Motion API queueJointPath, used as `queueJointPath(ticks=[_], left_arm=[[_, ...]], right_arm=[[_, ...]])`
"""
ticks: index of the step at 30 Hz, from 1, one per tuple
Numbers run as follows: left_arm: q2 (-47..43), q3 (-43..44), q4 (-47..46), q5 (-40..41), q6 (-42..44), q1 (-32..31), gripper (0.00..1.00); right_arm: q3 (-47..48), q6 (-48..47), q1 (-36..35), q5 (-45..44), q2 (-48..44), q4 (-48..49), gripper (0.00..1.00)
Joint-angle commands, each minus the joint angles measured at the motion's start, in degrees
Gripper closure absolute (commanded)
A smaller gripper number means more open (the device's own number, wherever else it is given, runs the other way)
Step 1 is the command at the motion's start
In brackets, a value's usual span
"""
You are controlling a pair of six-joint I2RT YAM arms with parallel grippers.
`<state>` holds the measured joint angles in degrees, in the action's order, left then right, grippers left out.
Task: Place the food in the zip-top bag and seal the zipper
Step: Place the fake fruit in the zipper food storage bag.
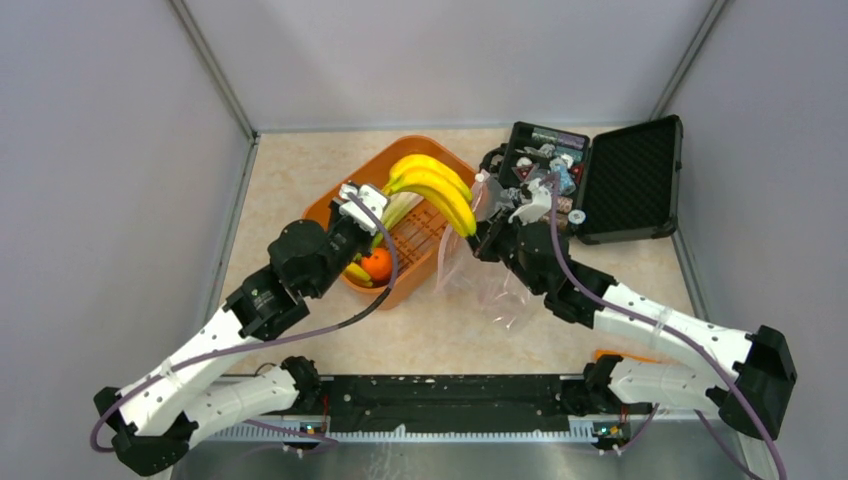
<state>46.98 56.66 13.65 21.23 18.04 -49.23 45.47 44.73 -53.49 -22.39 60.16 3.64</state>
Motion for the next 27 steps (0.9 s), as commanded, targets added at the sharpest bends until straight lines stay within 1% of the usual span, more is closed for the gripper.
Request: queueJointPath(ticks=[1,3,6,8,11,13,15,19,23,27], left_arm=[[-0.01,4.09,-0.41,-10.38,-7.89,-0.42,1.0],[0.78,4.51,0.97,-11.84,-9.25,-0.55,1.0],[-0.15,3.94,3.13,-5.79,-10.37,-0.78,1.0],[-2.73,2.32,1.14,-4.01,-10.47,-0.78,1.0],[-6.66,-1.43,-3.64,-7.86,-10.5,-0.7,1.0],[-6.91,-2.51,-4.11,-10.37,-10.83,-0.76,1.0],[-6.17,-2.87,-2.92,-9.84,-11.01,-0.71,1.0],[-5.29,-3.68,-1.98,-5.72,-10.7,-0.78,1.0],[-4.98,-7.2,-6.93,-2.97,-12.07,-0.78,1.0],[-3.74,-9.81,-13.02,-3.08,-15.68,-1.07,1.0]], right_arm=[[0.2,2.12,0.99,1.72,-2.26,4.1,1.0],[0.21,2.45,1.08,1.23,-2.4,4.04,1.0],[-0.02,2.84,1.23,-0.49,-2.9,3.13,1.0],[-1.03,3.27,1.87,-0.71,-3.61,3.17,1.0],[-2.5,3.59,3.55,1.0,-5.1,3.83,1.0],[-3.28,3.49,4.76,3.49,-5.86,5.1,1.0],[-3.37,3.48,5.1,4.25,-6.54,5.14,1.0],[-3.09,3.54,5.5,4.93,-7.68,4.19,1.0],[-3.13,3.94,5.59,5.25,-8.99,4.31,1.0],[-2.85,4.22,5.55,5.13,-9.33,3.66,1.0]])
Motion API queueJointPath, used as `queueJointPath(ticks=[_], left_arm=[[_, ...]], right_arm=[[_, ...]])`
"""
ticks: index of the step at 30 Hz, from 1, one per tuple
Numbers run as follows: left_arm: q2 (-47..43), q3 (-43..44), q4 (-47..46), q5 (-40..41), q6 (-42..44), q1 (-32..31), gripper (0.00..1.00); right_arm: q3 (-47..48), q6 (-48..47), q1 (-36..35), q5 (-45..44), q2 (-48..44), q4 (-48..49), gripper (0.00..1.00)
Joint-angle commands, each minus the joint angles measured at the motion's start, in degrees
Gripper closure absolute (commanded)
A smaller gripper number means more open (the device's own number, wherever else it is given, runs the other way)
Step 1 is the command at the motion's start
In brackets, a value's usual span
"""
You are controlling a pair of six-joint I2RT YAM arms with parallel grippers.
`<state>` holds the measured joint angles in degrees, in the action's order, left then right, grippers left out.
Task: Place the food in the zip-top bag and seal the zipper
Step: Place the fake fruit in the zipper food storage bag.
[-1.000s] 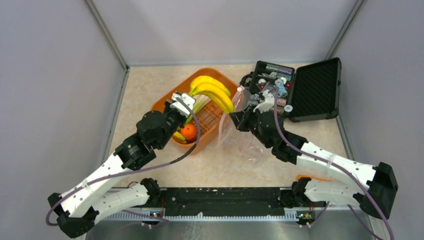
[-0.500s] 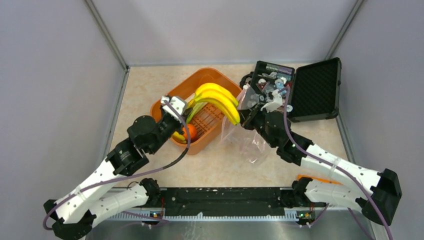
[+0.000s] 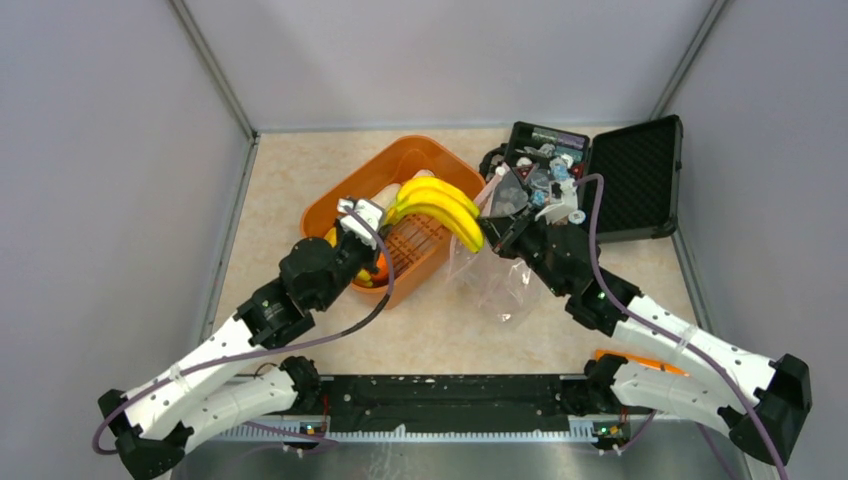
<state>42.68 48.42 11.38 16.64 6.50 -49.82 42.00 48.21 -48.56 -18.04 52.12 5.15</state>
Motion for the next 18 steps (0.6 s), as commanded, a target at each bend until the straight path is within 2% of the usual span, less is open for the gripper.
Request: queueJointPath(ticks=[1,5,11,18], left_arm=[[0.73,-2.07,-12.36,1.84,-4.43,-0.67,1.0],[0.5,-3.73,-13.34,5.62,-1.53,-1.06,1.0],[-0.5,-5.62,-9.61,-2.9,13.59,-1.22,1.0],[0.72,-6.75,-14.57,9.95,20.56,-3.38,1.0]], right_arm=[[0.55,0.68,0.63,0.71,-1.31,2.08,1.0],[0.45,0.59,0.72,0.26,-1.58,1.8,1.0],[0.27,-0.65,0.73,1.74,-1.44,3.67,1.0],[1.47,-0.6,0.83,3.94,-1.19,3.37,1.0]])
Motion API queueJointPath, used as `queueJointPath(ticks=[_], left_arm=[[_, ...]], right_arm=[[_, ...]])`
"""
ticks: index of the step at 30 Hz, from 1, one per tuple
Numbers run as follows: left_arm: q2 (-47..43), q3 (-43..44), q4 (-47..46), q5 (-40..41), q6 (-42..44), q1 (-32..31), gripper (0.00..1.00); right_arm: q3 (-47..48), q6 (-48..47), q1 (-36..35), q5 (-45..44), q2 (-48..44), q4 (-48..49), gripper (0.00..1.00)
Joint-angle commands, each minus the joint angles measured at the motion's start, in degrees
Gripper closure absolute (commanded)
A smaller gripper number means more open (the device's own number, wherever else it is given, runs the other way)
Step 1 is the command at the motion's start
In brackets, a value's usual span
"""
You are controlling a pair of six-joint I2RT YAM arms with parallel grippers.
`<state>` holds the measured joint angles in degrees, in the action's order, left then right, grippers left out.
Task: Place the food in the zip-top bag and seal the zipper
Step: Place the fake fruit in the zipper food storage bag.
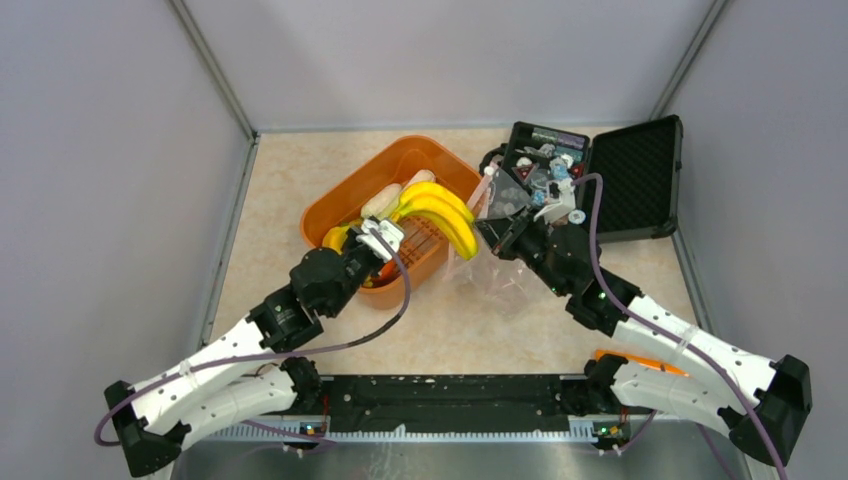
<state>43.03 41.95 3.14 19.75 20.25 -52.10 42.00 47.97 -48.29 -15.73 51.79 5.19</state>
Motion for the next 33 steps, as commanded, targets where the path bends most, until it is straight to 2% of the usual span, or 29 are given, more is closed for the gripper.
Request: queueJointPath(ticks=[1,7,14,21,24,28,33], left_arm=[[0.73,-0.05,-6.71,7.93,7.59,-1.2,1.0],[3.41,2.41,-9.99,8.11,7.29,-2.7,1.0],[9.28,6.92,-10.04,11.25,9.12,-11.05,1.0],[9.45,6.2,-12.06,19.15,2.3,-15.14,1.0],[11.17,6.58,-12.48,24.23,1.3,-15.65,1.0],[14.85,8.57,-13.46,26.53,3.57,-17.15,1.0],[14.0,10.03,-15.39,22.94,-3.27,-17.73,1.0]], right_arm=[[1.58,-0.22,0.52,1.36,-0.96,2.96,1.0],[2.19,0.57,0.55,1.76,-0.16,2.55,1.0],[2.27,2.25,0.52,0.06,1.88,2.7,1.0],[1.21,4.92,0.56,-5.55,0.74,3.92,1.0],[1.87,5.04,0.57,-4.03,1.04,4.91,1.0],[3.17,4.94,0.54,2.16,2.78,6.31,1.0],[2.22,7.14,0.52,2.39,2.64,6.66,1.0]])
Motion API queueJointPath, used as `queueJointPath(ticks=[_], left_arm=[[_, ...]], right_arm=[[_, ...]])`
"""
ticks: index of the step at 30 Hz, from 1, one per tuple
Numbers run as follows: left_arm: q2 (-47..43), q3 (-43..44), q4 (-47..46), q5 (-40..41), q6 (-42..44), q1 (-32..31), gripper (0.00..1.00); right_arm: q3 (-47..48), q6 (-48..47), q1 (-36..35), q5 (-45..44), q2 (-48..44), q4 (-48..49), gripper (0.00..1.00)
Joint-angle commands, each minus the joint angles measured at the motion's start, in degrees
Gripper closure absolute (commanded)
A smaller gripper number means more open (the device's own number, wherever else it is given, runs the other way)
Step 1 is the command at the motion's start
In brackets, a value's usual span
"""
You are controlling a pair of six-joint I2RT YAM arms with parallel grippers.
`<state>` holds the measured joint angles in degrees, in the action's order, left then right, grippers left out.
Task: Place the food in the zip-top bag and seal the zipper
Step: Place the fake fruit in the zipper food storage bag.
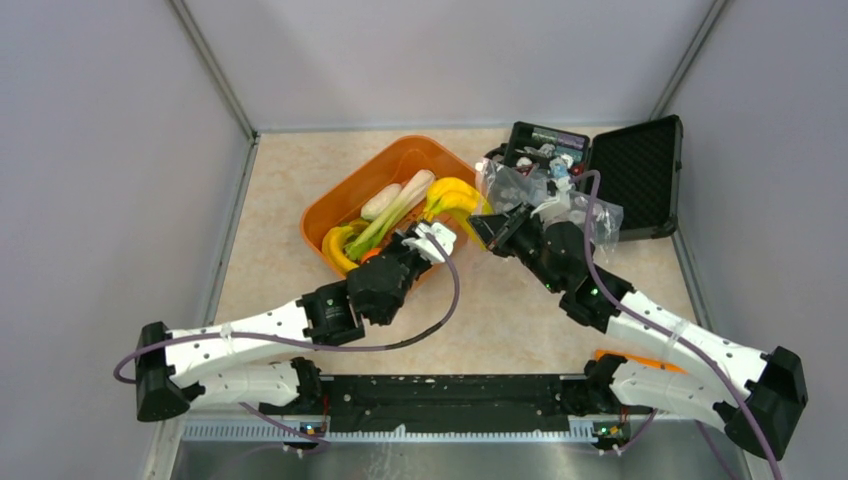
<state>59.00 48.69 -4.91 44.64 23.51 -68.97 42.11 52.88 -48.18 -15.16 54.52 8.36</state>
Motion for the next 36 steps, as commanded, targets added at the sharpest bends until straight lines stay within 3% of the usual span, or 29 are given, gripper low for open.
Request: queueJointPath(ticks=[1,6,13,18,29,36], left_arm=[[-2.73,3.2,-7.87,-2.39,-7.65,-0.82,1.0],[-9.06,-1.3,-11.77,-5.92,-8.99,-0.73,1.0],[-11.91,-3.73,-15.4,-1.32,-10.43,-0.55,1.0],[-11.11,-3.21,-13.17,-10.67,-11.78,-0.64,1.0],[-12.98,-8.42,-7.79,-14.18,-0.96,-2.28,1.0],[-18.82,-12.01,-4.9,-22.72,4.6,-2.66,1.0]], right_arm=[[1.77,2.46,0.45,0.9,-0.51,3.05,1.0],[-0.45,3.4,0.89,-0.35,-3.36,3.51,1.0],[0.77,4.12,2.79,9.18,-2.36,4.12,1.0],[0.15,6.48,2.83,12.25,-0.64,8.37,1.0],[-5.2,17.63,10.03,18.04,-1.8,17.98,1.0],[-6.82,16.07,13.46,18.39,-2.57,16.53,1.0]])
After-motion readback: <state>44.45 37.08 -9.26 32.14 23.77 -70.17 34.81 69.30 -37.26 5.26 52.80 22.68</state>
